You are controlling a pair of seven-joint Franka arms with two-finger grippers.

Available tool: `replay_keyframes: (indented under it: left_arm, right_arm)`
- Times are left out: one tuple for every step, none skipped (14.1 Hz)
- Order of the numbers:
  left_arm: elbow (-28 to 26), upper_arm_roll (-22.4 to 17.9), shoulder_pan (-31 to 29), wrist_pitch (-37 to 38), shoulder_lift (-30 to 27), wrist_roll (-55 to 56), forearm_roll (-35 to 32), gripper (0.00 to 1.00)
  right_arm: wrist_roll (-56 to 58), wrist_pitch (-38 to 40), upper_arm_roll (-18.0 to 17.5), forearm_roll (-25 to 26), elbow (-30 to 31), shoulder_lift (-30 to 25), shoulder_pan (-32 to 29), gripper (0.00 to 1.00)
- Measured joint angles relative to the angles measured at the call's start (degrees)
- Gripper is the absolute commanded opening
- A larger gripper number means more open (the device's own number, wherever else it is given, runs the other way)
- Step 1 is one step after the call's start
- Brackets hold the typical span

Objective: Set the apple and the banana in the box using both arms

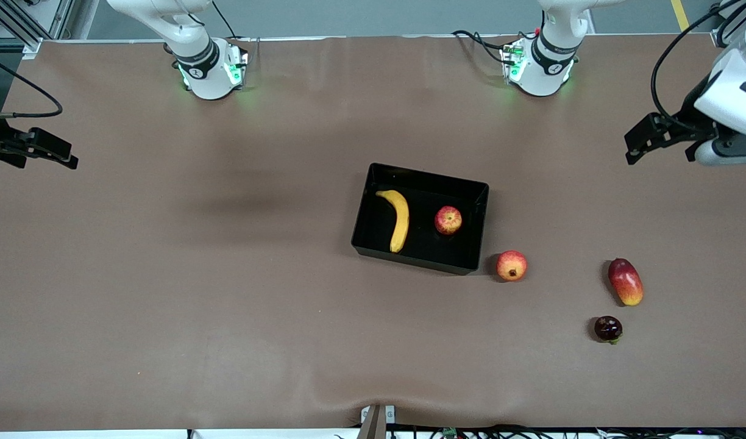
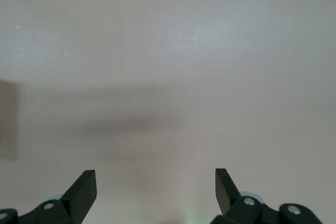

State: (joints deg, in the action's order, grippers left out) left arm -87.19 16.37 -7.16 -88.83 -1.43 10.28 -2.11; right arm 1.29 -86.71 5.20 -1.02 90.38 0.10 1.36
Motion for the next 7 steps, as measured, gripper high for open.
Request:
replay_keyframes:
  left_arm:
    - [-1.0,-0.9,1.1,0.0,-1.1,0.0,0.3,1.0]
    - [-1.8,-1.6,2.0,0.0,-2.0,0.0,0.4,1.0]
    - [-2.5,-2.0,2.7,0.0,-3.0,0.0,0.5,1.0]
    - [-3.1,-2.5,3.4,0.0,-3.8,0.0,0.5,1.0]
    - [-3.6,-3.3,4.6,0.0,-4.5,0.0,0.5,1.0]
    - [-4.0,-4.7,6.2,0.0,-5.0,0.0,0.5,1.0]
    - [-4.2,-5.9,7.5,0.1,-5.4,0.0,0.5,1.0]
  right_arm:
    - [0.0,0.0,0.0,0.0,0.0,0.0,0.0,1.0]
    - [0.0,0.0,0.0,0.0,0.0,0.0,0.0,1.0]
    - [0.0,0.0,0.0,0.0,0.0,0.0,0.0,1.0]
    - [0.0,0.0,0.0,0.0,0.0,0.0,0.0,1.0]
    - [0.0,0.0,0.0,0.0,0.0,0.0,0.0,1.0]
    - [0.0,0.0,0.0,0.0,0.0,0.0,0.0,1.0]
    - [0.0,0.0,0.0,0.0,0.0,0.0,0.0,1.0]
